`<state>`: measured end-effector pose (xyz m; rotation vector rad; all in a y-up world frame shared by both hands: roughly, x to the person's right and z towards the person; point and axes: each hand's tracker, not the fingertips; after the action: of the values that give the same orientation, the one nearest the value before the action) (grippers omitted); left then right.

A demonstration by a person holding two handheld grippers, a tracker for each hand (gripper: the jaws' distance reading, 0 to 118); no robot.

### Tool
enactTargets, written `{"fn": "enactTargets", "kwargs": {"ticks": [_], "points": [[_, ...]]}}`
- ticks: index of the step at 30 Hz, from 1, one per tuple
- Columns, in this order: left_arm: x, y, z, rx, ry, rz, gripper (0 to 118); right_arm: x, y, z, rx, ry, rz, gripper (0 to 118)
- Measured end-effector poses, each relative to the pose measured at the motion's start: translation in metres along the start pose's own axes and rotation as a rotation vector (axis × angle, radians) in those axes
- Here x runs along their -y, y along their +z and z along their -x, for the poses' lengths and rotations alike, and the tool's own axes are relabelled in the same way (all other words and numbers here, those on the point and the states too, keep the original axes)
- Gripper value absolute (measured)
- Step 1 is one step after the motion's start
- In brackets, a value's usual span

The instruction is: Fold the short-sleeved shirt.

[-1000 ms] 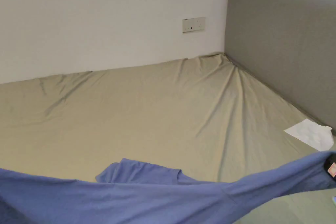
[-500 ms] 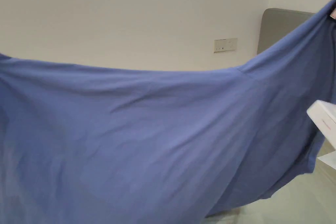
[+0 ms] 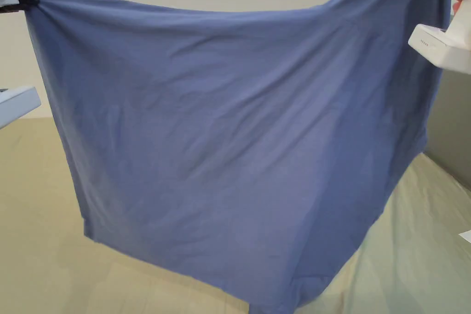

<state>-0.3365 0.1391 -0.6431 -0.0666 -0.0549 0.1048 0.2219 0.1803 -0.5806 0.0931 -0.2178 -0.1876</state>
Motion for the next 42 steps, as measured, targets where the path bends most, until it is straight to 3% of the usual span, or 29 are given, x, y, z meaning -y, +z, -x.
{"fn": "enactTargets", "kwargs": {"ticks": [4, 11, 15, 18, 23, 26, 28, 29, 30, 32, 35, 39, 40, 41, 42], "points": [[-0.002, -0.036, -0.006, -0.031, -0.073, 0.026, 3, -0.005, -0.039, 0.011, 0.031, -0.013, 0.002, 5], [-0.019, -0.085, -0.016, -0.051, -0.044, 0.038, 3, -0.023, -0.088, 0.041, 0.063, 0.013, -0.029, 5], [-0.027, -0.102, -0.015, -0.050, -0.014, 0.025, 3, -0.034, -0.105, 0.058, 0.081, 0.086, -0.063, 5], [-0.024, -0.116, -0.017, -0.072, -0.075, 0.034, 3, -0.038, -0.110, 0.066, 0.074, 0.084, -0.082, 5], [-0.011, -0.130, -0.014, -0.052, -0.038, 0.037, 3, -0.029, -0.115, 0.068, 0.062, 0.081, -0.090, 5], [0.014, -0.134, -0.013, -0.046, -0.028, 0.068, 3, -0.003, -0.121, 0.057, 0.030, 0.088, -0.025, 5], [0.038, -0.135, -0.011, -0.034, -0.066, 0.139, 3, 0.018, -0.120, 0.041, -0.024, -0.003, 0.029, 5], [0.048, -0.134, -0.009, -0.031, -0.088, 0.168, 3, 0.029, -0.116, 0.034, -0.068, 0.003, 0.051, 5], [0.061, -0.135, -0.006, -0.020, -0.111, 0.179, 3, 0.041, -0.110, 0.026, -0.031, 0.030, 0.051, 5], [0.078, -0.129, 0.000, -0.002, -0.093, 0.198, 3, 0.062, -0.095, 0.013, -0.070, 0.065, 0.116, 5], [0.107, -0.111, 0.007, 0.044, -0.086, 0.218, 3, 0.090, -0.063, -0.010, -0.108, 0.022, 0.182, 5], [0.166, -0.070, 0.006, 0.072, -0.329, 0.268, 3, 0.132, -0.009, -0.041, -0.153, 0.027, 0.264, 5], [0.179, -0.054, 0.011, 0.089, -0.294, 0.291, 3, 0.145, 0.006, -0.051, -0.135, 0.050, 0.308, 5], [0.192, -0.038, 0.015, 0.122, -0.206, 0.290, 3, 0.157, 0.022, -0.059, -0.200, 0.060, 0.346, 5], [0.202, -0.023, 0.021, 0.145, -0.154, 0.302, 3, 0.168, 0.037, -0.066, -0.189, 0.051, 0.354, 5]]}}
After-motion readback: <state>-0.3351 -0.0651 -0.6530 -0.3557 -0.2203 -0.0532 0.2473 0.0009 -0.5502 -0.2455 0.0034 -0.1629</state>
